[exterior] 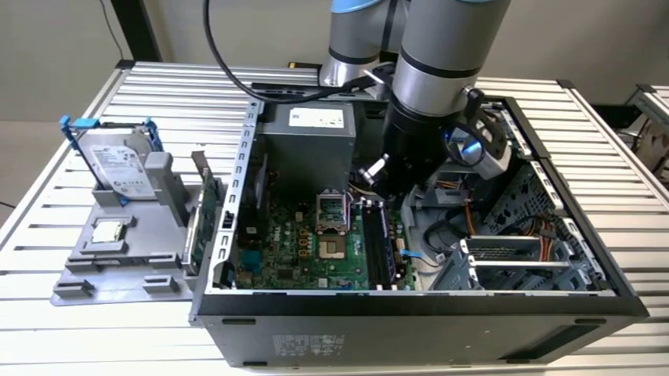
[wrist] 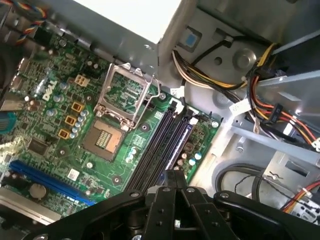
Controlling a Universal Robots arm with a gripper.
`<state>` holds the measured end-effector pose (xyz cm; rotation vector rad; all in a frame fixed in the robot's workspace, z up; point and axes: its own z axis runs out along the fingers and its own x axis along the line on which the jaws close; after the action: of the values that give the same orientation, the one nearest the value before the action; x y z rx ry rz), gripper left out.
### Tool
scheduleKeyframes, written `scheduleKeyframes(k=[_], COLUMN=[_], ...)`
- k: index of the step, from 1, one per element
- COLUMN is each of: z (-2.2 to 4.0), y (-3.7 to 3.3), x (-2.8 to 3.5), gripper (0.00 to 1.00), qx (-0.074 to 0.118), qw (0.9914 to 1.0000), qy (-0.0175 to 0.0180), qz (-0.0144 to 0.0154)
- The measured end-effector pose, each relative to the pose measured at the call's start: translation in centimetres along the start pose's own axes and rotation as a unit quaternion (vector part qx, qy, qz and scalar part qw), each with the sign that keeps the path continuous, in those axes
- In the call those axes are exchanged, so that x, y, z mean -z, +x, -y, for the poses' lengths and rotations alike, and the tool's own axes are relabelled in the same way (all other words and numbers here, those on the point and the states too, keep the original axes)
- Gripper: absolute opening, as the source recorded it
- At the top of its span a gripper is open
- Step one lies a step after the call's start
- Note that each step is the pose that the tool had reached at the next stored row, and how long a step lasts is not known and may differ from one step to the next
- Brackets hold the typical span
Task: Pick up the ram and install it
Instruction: 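Press down the ram until it locks into place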
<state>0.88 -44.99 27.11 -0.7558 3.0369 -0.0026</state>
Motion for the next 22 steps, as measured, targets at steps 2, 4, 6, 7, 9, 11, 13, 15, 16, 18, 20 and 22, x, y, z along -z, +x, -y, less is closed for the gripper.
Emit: scheduleKeyframes(k=[2, 4, 6, 7, 9, 11, 13, 15, 16, 18, 20, 22], z=[-0.01, -0.01, -0.01, -0.01, -0.02, -0.03, -0.02, -0.02, -0.02, -0.02, -0.02, -0.02], y=[0.01, 0.01, 0.03, 0.03, 0.03, 0.04, 0.03, 0.04, 0.04, 0.04, 0.04, 0.04], x=[0.00, 0.01, 0.01, 0.01, -0.01, -0.17, -0.37, -0.61, -0.72, -0.93, -1.12, -1.30], gripper=[0.00, 0.00, 0.00, 0.00, 0.00, 0.00, 0.00, 0.00, 0.00, 0.00, 0.00, 0.00], qx=[0.017, 0.035, 0.048, 0.052, 0.059, 0.073, 0.091, 0.109, 0.118, 0.136, 0.154, 0.172], qw=[0.99985, 0.99938, 0.99887, 0.99863, 0.99816, 0.99718, 0.99567, 0.99387, 0.99281, 0.99052, 0.98787, 0.98489], qy=[-0.0001, -0.0003, -0.0009, -0.0030, -0.0116, -0.0156, -0.0162, -0.0164, -0.0166, -0.0168, -0.0172, -0.0175], qz=[0.0000, 0.0001, 0.0003, 0.0016, 0.0068, 0.0091, 0.0094, 0.0095, 0.0095, 0.0093, 0.0092, 0.0090])
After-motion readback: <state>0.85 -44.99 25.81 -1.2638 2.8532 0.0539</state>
